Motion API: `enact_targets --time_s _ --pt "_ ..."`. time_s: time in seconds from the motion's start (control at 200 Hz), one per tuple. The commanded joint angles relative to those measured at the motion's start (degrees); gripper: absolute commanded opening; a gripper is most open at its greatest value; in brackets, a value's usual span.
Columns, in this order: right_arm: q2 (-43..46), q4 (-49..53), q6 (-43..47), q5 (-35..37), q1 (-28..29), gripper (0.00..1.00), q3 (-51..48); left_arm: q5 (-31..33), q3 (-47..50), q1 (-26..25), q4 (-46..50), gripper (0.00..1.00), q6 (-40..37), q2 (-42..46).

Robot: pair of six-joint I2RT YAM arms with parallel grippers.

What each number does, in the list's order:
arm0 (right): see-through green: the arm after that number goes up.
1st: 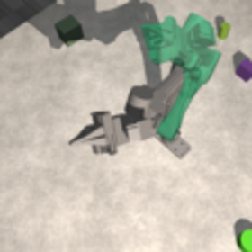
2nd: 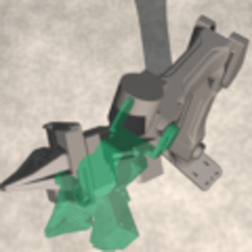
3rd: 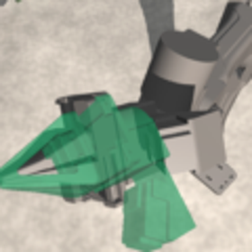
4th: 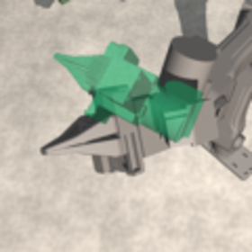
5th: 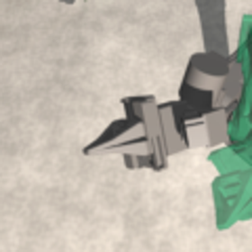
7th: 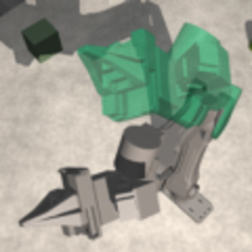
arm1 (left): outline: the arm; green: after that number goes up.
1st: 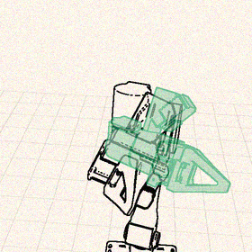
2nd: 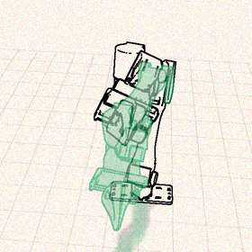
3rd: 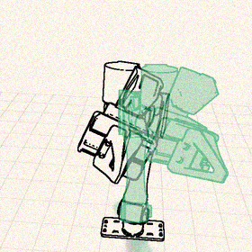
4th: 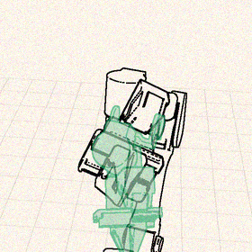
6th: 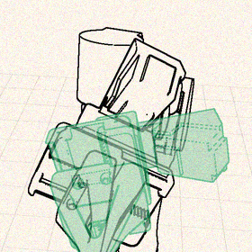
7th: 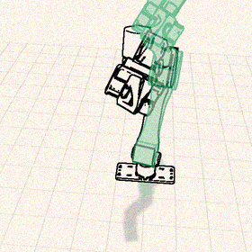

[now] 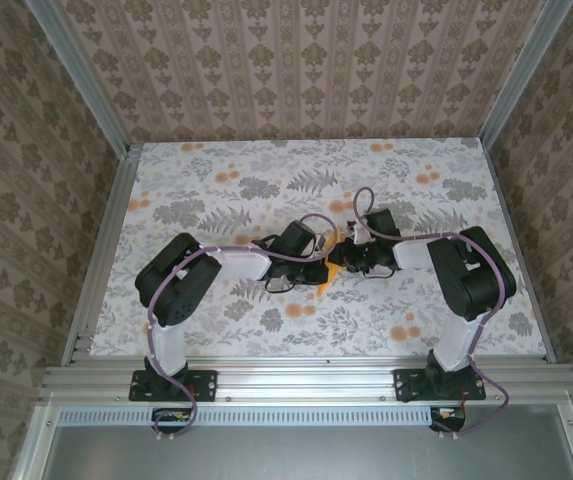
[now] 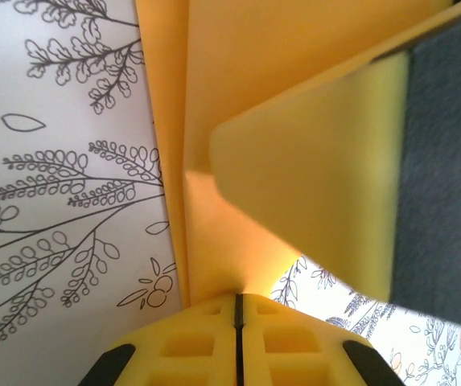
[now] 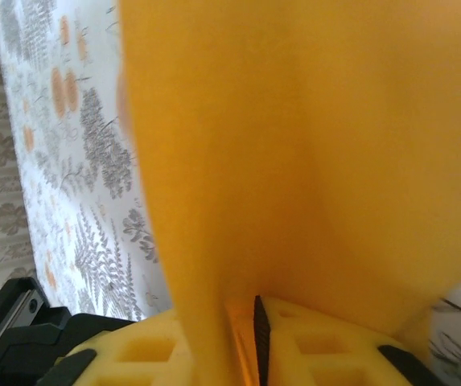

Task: Fold a paper plane with a square sheet of paper (pick it up from the middle)
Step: Fold the wing for the fifth time at the center of the table.

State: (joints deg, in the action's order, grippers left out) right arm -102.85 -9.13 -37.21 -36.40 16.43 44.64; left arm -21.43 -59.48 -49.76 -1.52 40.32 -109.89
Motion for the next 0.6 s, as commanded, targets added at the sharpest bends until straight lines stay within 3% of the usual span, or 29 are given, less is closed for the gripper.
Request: enact_targets --time_s 0.0,0.23,0.36,0.595 --pt "4.4 9.9 0.0 7.7 -0.9 0.28 1.4 2.0 -0.2 -0.6 6.3 0.08 -1.2 -1.8" --pt "14.4 19.8 1.1 15.8 -1.0 0.28 3.0 2.4 -0.6 -1.0 7.6 0.06 -0.9 -2.6" --pt "19.1 21.9 2.5 15.8 0.0 0.21 2.8 2.5 -1.1 -1.1 8.3 0.06 -1.0 -2.7" --pt "13.5 20.1 1.4 13.6 3.2 0.09 3.8 2.8 -1.7 -1.2 8.9 0.03 -0.7 -2.8"
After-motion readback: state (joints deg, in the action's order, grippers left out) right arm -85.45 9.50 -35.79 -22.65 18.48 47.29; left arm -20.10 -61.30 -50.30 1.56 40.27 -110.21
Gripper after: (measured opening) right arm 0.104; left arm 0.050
